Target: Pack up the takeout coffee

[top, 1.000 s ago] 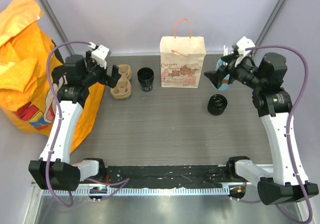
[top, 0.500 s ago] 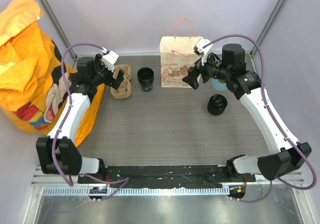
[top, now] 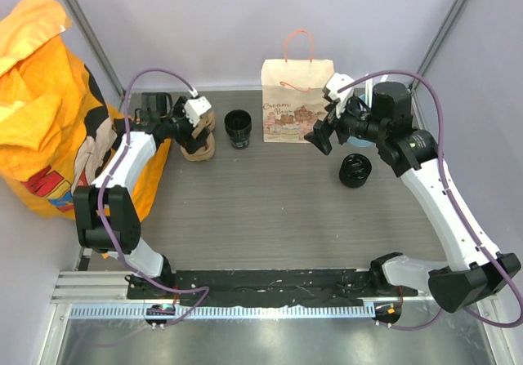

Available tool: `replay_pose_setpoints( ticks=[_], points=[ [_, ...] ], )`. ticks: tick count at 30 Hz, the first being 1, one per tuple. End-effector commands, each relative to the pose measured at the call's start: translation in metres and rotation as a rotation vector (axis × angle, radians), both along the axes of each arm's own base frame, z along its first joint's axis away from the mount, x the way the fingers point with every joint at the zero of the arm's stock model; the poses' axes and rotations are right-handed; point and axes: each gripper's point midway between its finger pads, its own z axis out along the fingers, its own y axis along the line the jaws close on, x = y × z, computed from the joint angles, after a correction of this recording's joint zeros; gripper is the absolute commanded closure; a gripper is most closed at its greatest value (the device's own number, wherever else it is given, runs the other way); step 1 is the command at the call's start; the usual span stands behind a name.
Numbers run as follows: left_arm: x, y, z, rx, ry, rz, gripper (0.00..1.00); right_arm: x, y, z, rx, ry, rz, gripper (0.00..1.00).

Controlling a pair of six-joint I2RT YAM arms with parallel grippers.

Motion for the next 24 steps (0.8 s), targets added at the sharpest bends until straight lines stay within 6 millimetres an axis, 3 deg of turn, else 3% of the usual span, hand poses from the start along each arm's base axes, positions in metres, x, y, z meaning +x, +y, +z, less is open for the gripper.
replay_pose_setpoints(
  ticks=[1, 7, 14, 24],
  points=[
    [-0.027, -0.011, -0.013, 0.041, 0.023, -0.196, 0.09, -0.004, -0.004, 0.007, -0.015, -0.046, -0.007, 0.00],
    [-0.037, 0.000, -0.043, 0.126, 0.085, -0.228, 0.10, -0.005, -0.003, 0.007, -0.014, -0.037, 0.000, 0.00],
    [-0.023, 0.010, -0.062, 0.197, 0.007, -0.213, 0.09, -0.004, 0.001, 0.006, 0.001, -0.017, 0.014, 0.01],
    [-0.005, 0.015, -0.087, 0.238, 0.032, -0.211, 0.12, -0.005, 0.002, 0.006, 0.006, -0.007, 0.019, 0.00]
  ],
)
